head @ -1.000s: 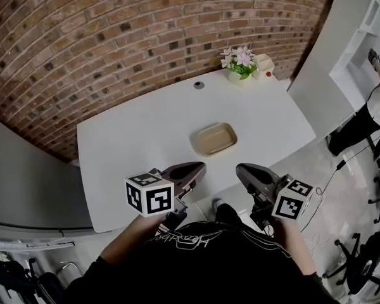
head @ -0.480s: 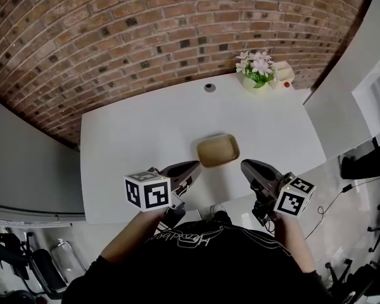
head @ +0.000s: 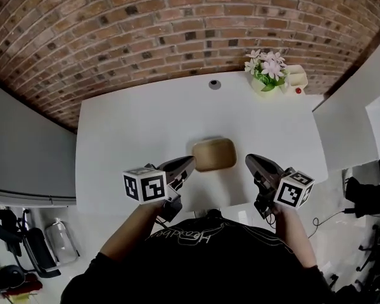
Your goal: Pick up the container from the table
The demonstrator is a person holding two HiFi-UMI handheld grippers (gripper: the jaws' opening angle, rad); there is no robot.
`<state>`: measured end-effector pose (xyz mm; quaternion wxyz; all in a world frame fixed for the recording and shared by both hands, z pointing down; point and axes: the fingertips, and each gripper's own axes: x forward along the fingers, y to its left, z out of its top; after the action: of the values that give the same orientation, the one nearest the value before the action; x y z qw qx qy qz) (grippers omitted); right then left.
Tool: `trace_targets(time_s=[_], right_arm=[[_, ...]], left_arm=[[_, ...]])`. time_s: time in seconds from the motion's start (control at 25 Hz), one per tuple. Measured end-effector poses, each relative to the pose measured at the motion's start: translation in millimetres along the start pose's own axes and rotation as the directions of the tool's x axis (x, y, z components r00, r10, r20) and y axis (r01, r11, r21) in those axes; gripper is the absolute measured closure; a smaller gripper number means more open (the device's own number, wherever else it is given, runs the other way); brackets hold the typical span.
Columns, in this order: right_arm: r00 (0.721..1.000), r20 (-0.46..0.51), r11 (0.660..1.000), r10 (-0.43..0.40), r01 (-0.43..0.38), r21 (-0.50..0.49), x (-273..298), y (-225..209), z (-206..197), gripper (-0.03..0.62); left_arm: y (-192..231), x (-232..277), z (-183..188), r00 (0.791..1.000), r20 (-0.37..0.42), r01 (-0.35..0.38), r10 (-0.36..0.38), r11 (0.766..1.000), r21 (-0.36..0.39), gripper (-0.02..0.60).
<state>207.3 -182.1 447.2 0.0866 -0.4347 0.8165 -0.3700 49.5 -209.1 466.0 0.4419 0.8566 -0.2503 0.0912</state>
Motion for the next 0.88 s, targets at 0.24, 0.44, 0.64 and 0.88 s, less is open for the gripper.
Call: trace_targets(time_s=[0.24, 0.44, 0.64, 0.88], right_arm=[[0.996, -0.088, 1.0, 0.012, -0.011, 0.012, 19, -36, -6, 0.588], [0.989, -0.145, 1.0, 0.011, -0.012, -0.004, 37, -55, -9, 0.554], [0.98, -0.197, 1.0, 0.01, -0.004, 0.029, 52, -80, -22, 0.512], [0.963, -0.27, 0.994, -0.013, 0.041, 0.1, 58, -114, -47, 0.494]], left_arm=[[36, 11, -3, 0.992, -0.01, -0.122, 0.122, 0.991, -0.054, 0.577], [63, 20, -14, 0.985, -0.017, -0.174, 0.173, 0.98, -0.096, 0.575], [84, 29, -30, 0.984, -0.041, -0.179, 0.174, 0.967, -0.183, 0.509], [106, 41, -42, 0.98, -0.06, -0.197, 0.188, 0.945, -0.26, 0.491]])
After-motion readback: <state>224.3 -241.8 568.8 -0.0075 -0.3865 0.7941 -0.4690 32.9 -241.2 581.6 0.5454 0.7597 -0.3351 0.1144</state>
